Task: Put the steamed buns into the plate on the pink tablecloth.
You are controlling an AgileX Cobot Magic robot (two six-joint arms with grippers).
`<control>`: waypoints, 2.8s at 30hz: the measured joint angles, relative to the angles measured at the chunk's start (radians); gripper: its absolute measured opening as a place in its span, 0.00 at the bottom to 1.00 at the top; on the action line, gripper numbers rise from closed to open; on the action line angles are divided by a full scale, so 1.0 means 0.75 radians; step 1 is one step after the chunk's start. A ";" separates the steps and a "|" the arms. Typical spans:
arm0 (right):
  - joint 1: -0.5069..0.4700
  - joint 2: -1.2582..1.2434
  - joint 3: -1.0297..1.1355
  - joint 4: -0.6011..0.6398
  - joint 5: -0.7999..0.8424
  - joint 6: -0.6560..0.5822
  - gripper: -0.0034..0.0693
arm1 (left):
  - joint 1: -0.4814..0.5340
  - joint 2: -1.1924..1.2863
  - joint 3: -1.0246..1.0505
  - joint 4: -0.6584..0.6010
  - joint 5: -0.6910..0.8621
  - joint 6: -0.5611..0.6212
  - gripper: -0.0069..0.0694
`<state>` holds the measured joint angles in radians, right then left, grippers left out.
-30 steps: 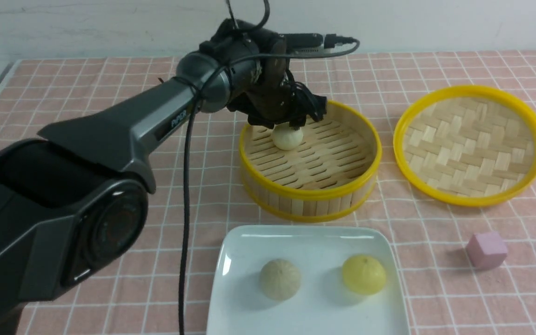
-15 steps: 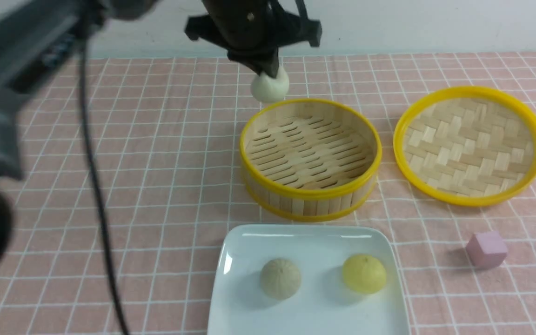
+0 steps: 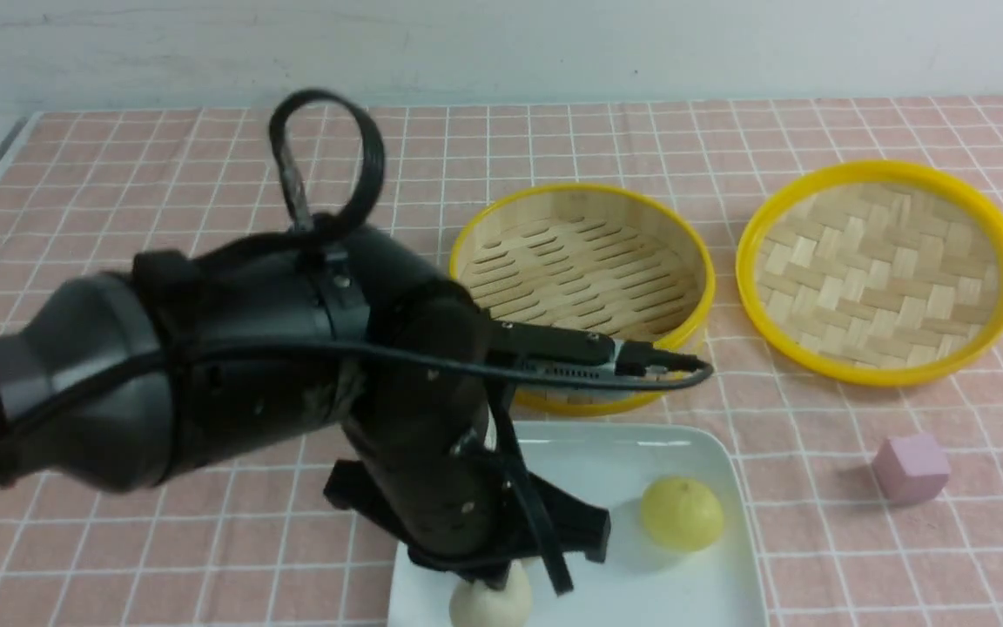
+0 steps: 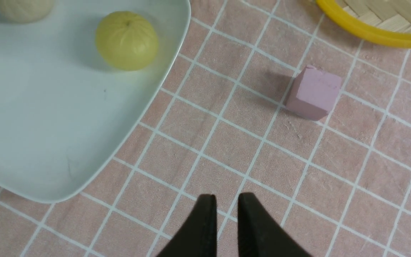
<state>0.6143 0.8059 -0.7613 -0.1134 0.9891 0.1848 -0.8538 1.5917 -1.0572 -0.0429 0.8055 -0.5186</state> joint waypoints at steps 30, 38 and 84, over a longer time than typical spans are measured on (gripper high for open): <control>0.000 -0.684 0.588 0.062 -0.874 -0.029 0.03 | -0.025 0.075 -0.071 0.046 -0.039 -0.025 0.71; 0.000 -0.687 0.634 0.059 -0.958 -0.030 0.04 | -0.025 0.075 -0.071 0.047 -0.035 -0.025 0.62; -0.719 -1.088 1.031 -0.006 -0.795 -0.030 0.08 | -0.026 -0.794 0.229 0.364 -0.122 -0.025 0.11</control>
<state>0.0747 -0.0101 0.0123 -0.1177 0.3929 0.1621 -0.8734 0.9962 -0.8852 0.2298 0.7137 -0.5374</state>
